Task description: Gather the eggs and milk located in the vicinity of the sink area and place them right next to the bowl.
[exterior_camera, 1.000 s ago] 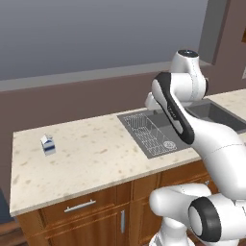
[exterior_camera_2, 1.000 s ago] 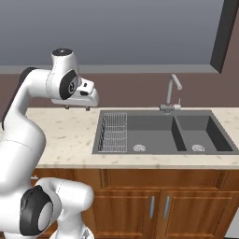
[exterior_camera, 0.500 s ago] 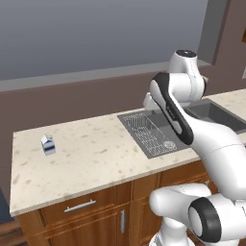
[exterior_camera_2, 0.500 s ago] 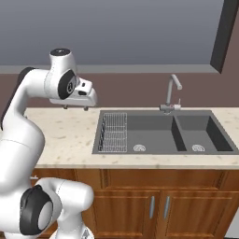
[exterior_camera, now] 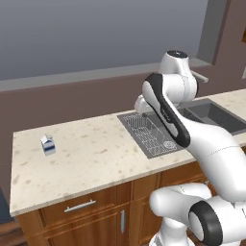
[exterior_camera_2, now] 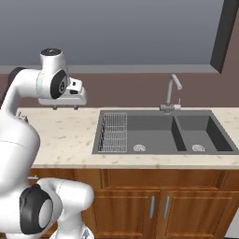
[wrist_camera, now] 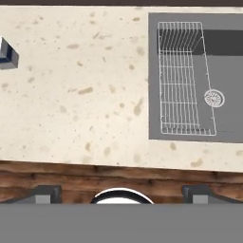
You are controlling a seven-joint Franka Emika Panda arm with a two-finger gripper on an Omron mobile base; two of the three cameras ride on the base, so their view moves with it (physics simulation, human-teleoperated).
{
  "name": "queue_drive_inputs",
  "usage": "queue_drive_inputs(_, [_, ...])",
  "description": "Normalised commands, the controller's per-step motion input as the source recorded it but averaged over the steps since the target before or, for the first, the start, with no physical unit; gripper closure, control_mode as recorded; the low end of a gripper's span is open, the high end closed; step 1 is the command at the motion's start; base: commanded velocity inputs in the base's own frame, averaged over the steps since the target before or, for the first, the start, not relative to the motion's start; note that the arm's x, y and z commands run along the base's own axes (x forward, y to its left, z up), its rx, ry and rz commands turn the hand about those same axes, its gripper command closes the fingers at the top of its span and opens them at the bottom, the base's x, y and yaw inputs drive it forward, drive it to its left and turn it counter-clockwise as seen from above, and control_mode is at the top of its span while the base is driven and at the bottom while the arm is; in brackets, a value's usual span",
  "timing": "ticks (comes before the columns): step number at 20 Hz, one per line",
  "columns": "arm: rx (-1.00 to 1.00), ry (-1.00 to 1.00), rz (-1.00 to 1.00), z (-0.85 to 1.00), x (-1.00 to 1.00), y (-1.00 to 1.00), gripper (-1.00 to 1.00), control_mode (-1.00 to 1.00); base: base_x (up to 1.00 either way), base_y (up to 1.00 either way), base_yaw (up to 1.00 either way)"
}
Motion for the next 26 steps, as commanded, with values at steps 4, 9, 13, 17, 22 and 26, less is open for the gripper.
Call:
queue_drive_inputs(4, [0.0,0.03,0.14,0.0,-0.03,0.67,-1.0,-1.0,0.0,0.0,0.0])
queue_drive_inputs(9, [0.0,0.15,0.14,0.0,0.0,0.9,-1.0,-1.0,0.0,0.0,0.0])
queue_drive_inputs(13, [0.03,0.25,0.1,0.0,0.1,0.88,-1.0,-1.0,0.0,0.0,0.0])
queue_drive_inputs(17, [0.04,0.27,0.05,0.0,0.15,0.82,-1.0,-1.0,0.0,0.0,0.0])
queue_drive_inputs(22, [0.03,0.21,0.04,-0.05,0.14,0.63,-1.0,-1.0,0.0,0.0,0.0])
queue_drive_inputs(26, [0.0,0.18,0.01,-0.21,0.33,0.65,-1.0,-1.0,0.0,0.0,0.0])
